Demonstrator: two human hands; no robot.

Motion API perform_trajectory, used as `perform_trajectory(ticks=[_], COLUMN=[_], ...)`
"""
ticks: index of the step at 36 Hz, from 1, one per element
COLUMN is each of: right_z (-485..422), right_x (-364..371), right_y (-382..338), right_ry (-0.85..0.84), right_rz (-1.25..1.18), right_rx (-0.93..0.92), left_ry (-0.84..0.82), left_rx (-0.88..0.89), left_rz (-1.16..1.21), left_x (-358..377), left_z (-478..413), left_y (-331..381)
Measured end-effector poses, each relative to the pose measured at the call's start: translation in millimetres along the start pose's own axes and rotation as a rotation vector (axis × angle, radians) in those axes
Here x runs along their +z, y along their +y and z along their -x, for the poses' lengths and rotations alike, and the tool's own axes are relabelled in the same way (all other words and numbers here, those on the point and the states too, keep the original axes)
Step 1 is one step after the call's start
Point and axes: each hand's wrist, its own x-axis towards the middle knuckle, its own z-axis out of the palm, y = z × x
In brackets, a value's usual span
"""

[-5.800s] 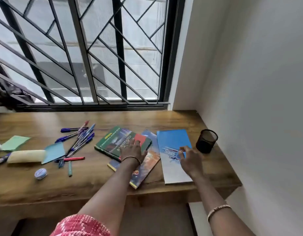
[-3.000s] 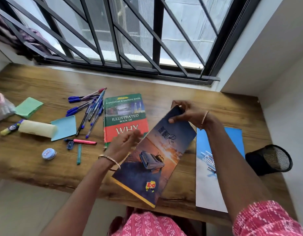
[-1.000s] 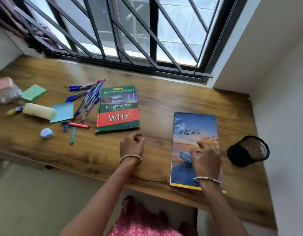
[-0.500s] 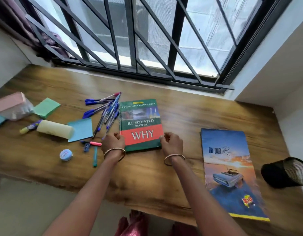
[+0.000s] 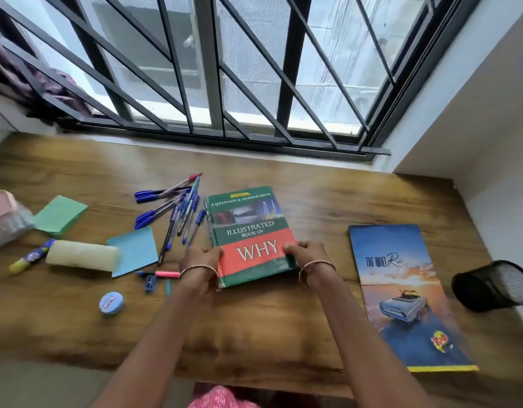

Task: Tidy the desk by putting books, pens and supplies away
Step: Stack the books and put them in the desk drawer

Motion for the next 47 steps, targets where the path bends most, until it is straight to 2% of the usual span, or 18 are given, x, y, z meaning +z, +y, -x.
perform_trajectory(ticks=[8,20,27,31,35,43,47], right_z=[35,79,84,72,62,59,69], right_x=[-52,-193,-263,-277,-279,-275,-277], right_y=[16,88,134,148,152,150,159], right_ry=[-0.089,0.196,0.282,0.286,0.321,0.532,0.571], right_rz=[-0.354,-0.492,-0.536,-0.485,-0.357,0.140,0.309], right_rx=[0.043,-0.061,0.002,0.021,-0.004,-0.113,-0.180], left_ry=[-0.243,-0.513,-0.537,-0.468,-0.393,-0.264,-0.206], left_rx=[-0.001,0.108,0.118,0.132,0.249,0.520,0.575], left_rz=[0.353,0.315,0.275,0.223,0.109,-0.197,-0.301], left_x=[21,108,178,204,216,213,197], left_z=[50,162,197,201,189,201,222], left_y=[1,0,-26,-43,-62,-58,-61])
